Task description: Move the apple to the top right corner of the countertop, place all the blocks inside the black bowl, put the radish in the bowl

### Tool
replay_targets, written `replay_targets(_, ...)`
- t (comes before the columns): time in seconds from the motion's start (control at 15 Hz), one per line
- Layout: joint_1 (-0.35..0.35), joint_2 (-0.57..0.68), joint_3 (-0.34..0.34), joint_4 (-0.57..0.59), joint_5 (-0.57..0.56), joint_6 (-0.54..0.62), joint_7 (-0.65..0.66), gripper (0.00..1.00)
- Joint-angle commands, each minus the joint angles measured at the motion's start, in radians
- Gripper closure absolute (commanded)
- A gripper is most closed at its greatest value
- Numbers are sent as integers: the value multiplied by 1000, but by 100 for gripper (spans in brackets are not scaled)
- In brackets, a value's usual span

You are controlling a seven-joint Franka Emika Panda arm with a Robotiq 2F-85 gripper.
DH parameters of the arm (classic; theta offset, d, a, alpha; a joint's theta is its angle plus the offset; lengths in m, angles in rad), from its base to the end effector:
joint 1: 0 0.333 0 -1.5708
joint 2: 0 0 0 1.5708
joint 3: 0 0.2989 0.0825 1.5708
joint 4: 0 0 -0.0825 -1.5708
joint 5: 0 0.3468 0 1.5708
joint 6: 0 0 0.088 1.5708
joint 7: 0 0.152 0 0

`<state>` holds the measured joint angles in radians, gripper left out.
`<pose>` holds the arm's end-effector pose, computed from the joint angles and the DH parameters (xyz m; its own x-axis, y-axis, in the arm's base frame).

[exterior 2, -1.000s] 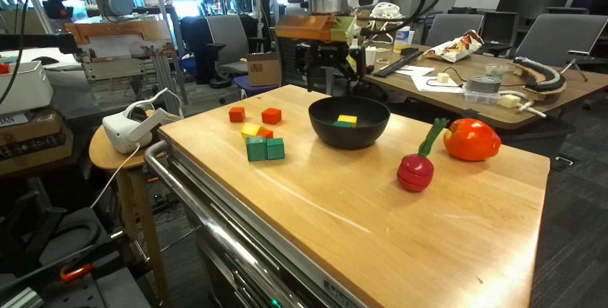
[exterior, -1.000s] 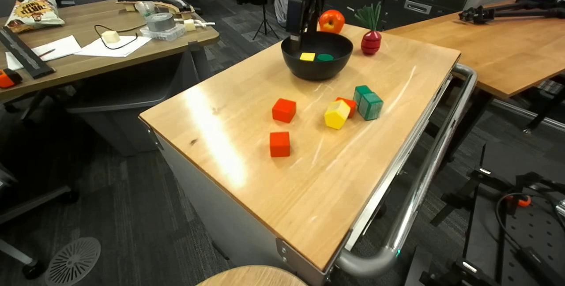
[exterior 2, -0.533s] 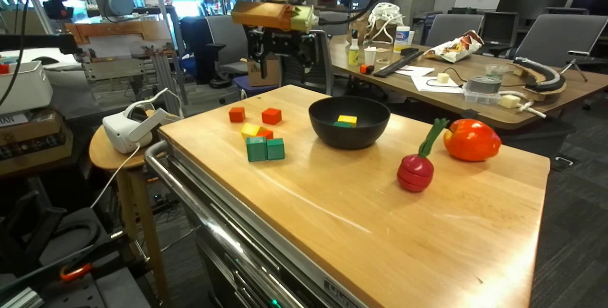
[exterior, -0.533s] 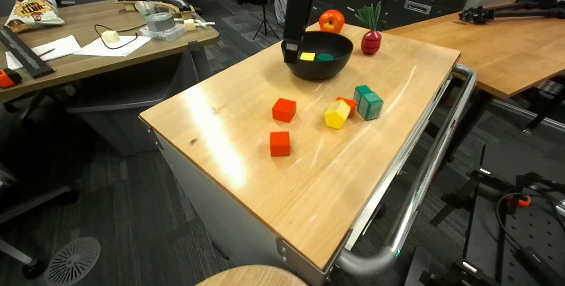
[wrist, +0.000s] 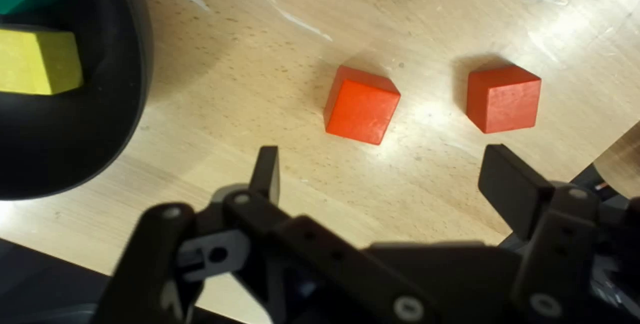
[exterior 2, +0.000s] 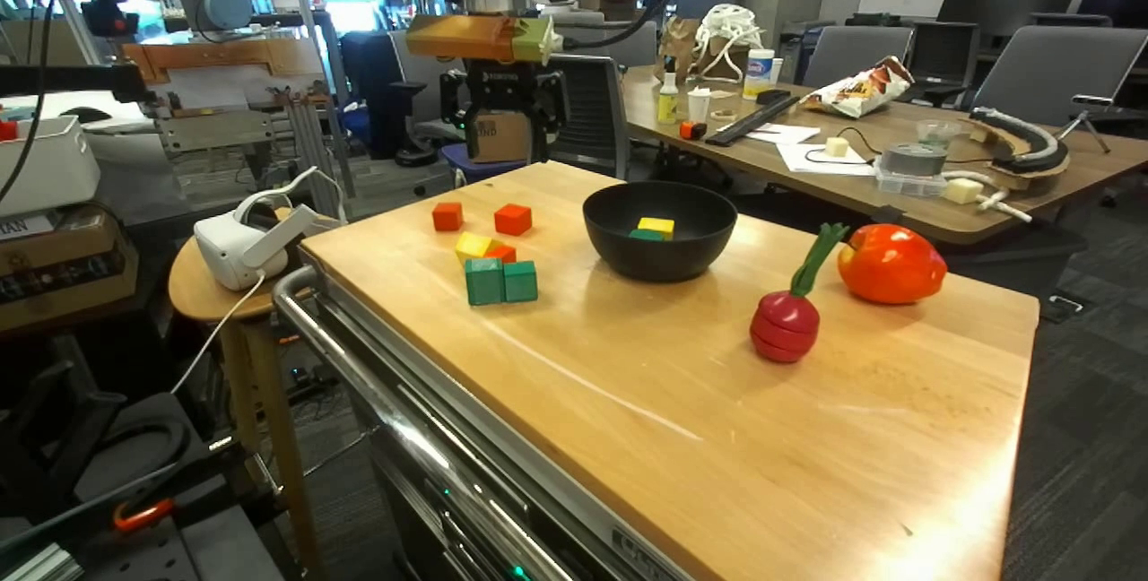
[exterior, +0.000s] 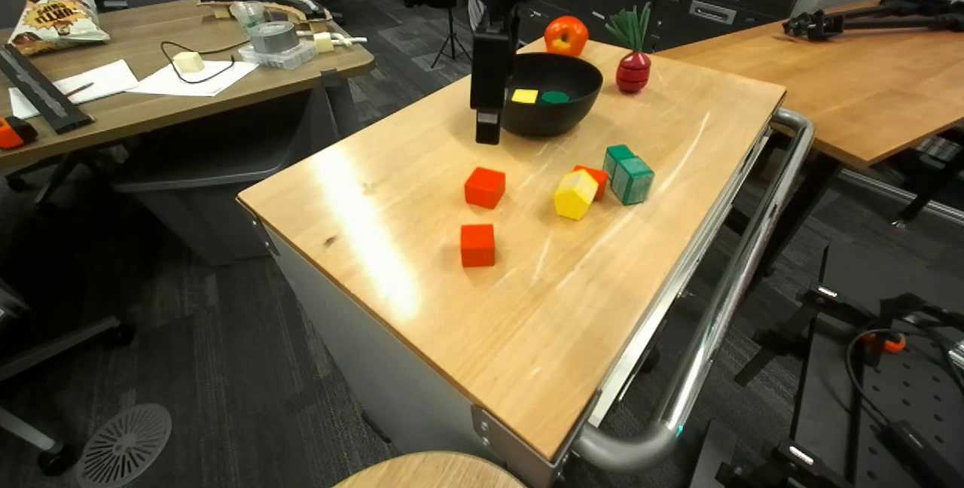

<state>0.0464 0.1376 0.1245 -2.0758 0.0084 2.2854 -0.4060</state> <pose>0.5405 0.0932 0.3313 0.8394 0.5381 0.0763 0.5393 -0.8421 0.0069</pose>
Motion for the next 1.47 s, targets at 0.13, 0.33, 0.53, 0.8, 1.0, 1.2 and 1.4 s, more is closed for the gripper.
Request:
replay_targets(0.13,21,89,14,42,7,24,1,0)
replay_targets(0.33,28,124,19,52,-4,42,14,0)
replay_targets(0.53,33,143,14,57,-21,66,36,0)
replay_targets(0.8,46,146,0,59,-80,59,111,0)
replay_targets(1.0,46,152,2,62,-105,50,145,0)
replay_targets(1.2,48,166,-2,69,-121,47,171,4)
replay_targets(1.4,44,192,-4,86,-126,40,183,10)
